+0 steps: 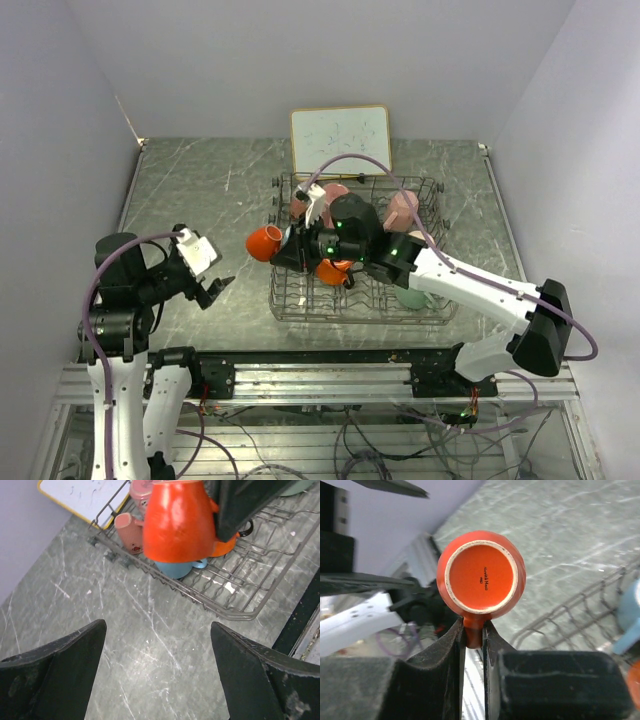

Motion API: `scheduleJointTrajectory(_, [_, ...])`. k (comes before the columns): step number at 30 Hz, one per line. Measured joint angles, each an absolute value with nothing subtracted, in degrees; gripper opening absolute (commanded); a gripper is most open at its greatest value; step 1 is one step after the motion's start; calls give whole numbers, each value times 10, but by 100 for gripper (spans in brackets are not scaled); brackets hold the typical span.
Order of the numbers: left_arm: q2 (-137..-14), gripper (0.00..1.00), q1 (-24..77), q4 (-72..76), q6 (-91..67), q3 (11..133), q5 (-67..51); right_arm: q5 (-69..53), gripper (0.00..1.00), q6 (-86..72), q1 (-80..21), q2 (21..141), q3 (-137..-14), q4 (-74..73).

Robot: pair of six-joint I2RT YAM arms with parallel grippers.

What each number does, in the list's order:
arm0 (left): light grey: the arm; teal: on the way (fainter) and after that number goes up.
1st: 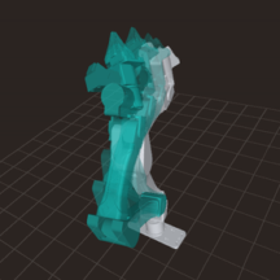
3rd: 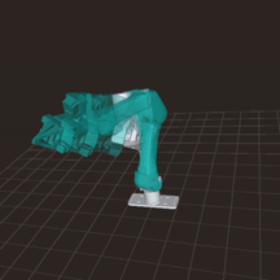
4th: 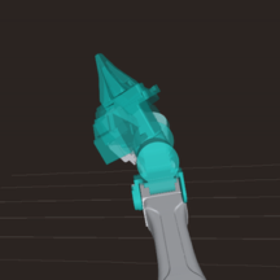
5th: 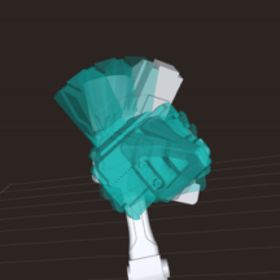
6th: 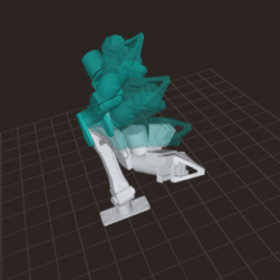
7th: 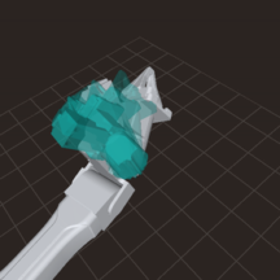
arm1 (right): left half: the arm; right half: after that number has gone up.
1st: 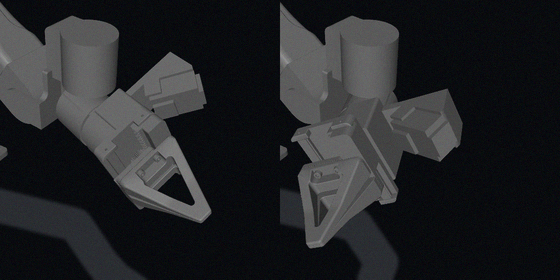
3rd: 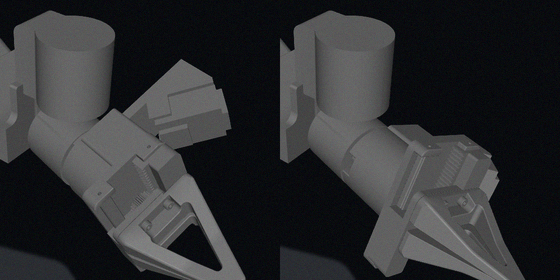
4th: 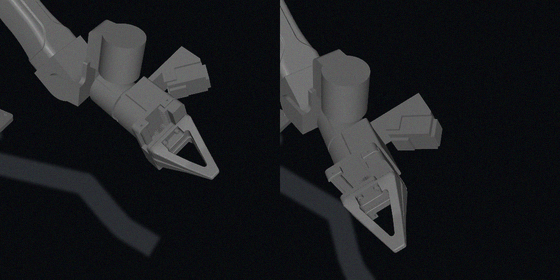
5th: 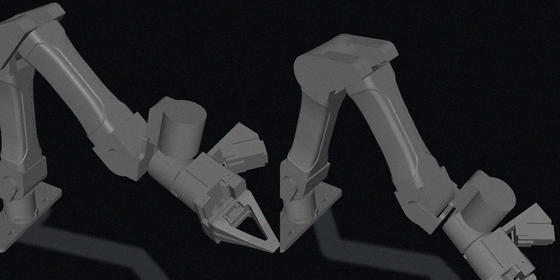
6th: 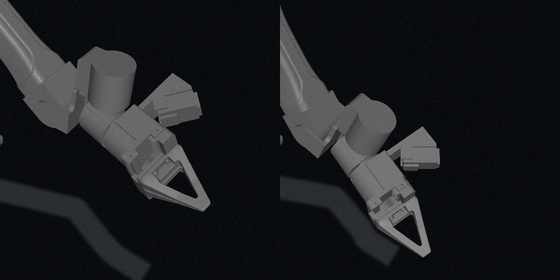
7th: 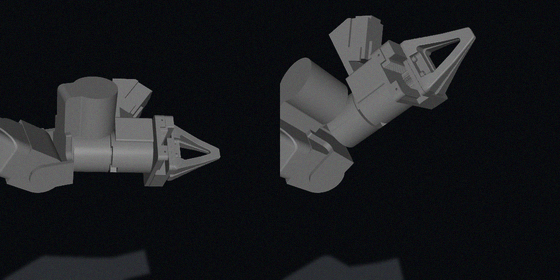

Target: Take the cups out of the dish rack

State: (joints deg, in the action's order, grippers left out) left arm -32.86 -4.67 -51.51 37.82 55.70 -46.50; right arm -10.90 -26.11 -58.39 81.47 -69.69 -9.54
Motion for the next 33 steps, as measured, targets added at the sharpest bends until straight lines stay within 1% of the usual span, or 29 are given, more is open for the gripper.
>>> scheduleJointTrajectory(7, [-343,100,-47,-551,465,565,-521,-302,0,-390,-529,809,-653,20])
scheduleJointTrajectory(10, [-342,97,-47,-545,470,567,-532,-362,0,-433,-526,816,-642,63])
scheduleJointTrajectory(13, [-329,92,-47,-510,444,567,-545,-414,0,-478,-528,823,-634,117])
scheduleJointTrajectory(19, [-318,86,-47,-461,395,581,-575,-470,0,-576,-529,834,-603,238])
scheduleJointTrajectory(25, [-321,78,-47,-454,373,604,-599,-482,0,-658,-532,856,-589,328])
scheduleJointTrajectory(29, [-321,68,-47,-452,361,606,-609,-475,0,-736,-545,875,-561,432])
scheduleJointTrajectory(33, [-323,44,-47,-447,343,606,-611,-457,0,-810,-563,912,-550,528])
